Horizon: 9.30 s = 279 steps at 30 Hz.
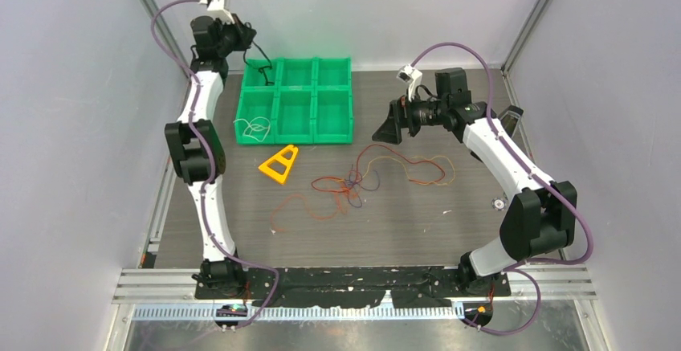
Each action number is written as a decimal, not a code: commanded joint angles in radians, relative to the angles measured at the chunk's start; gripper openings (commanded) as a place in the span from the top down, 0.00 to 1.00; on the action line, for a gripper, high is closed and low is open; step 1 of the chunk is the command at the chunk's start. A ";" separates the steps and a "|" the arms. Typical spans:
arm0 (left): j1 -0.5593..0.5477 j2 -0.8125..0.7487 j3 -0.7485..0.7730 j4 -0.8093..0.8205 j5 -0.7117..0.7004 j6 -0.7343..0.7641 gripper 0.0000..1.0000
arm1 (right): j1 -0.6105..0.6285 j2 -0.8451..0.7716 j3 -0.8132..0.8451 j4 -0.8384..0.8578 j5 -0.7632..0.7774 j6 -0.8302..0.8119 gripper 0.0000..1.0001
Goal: Untangle the cables
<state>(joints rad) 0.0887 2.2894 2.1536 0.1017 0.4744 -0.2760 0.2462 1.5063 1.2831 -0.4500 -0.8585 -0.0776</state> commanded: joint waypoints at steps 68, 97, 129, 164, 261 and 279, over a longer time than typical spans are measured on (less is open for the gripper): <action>-0.028 -0.009 0.148 -0.746 -0.090 0.904 0.62 | -0.010 0.001 0.023 -0.058 -0.009 -0.052 0.04; -0.120 0.225 0.187 -0.662 -0.220 1.412 1.00 | -0.021 0.052 0.044 -0.093 0.010 -0.067 0.04; -0.125 0.078 0.085 -0.619 -0.151 1.416 0.66 | -0.024 0.057 0.053 -0.109 0.001 -0.051 0.04; -0.564 -0.710 -0.768 -0.702 0.244 0.429 0.21 | -0.045 0.198 0.110 -0.315 0.398 -0.355 0.03; -0.465 -1.361 -1.087 -0.603 0.411 0.706 0.01 | -0.055 -0.247 0.391 0.571 -0.091 0.586 0.95; -0.677 -0.970 -0.353 -0.869 0.264 0.788 0.14 | 0.138 -0.260 0.208 0.361 -0.255 0.270 0.95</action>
<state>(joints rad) -0.5449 1.3319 1.8343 -0.6693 0.8005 0.4591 0.3424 1.2812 1.4826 -0.0364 -1.0859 0.3107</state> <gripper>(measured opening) 0.868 0.084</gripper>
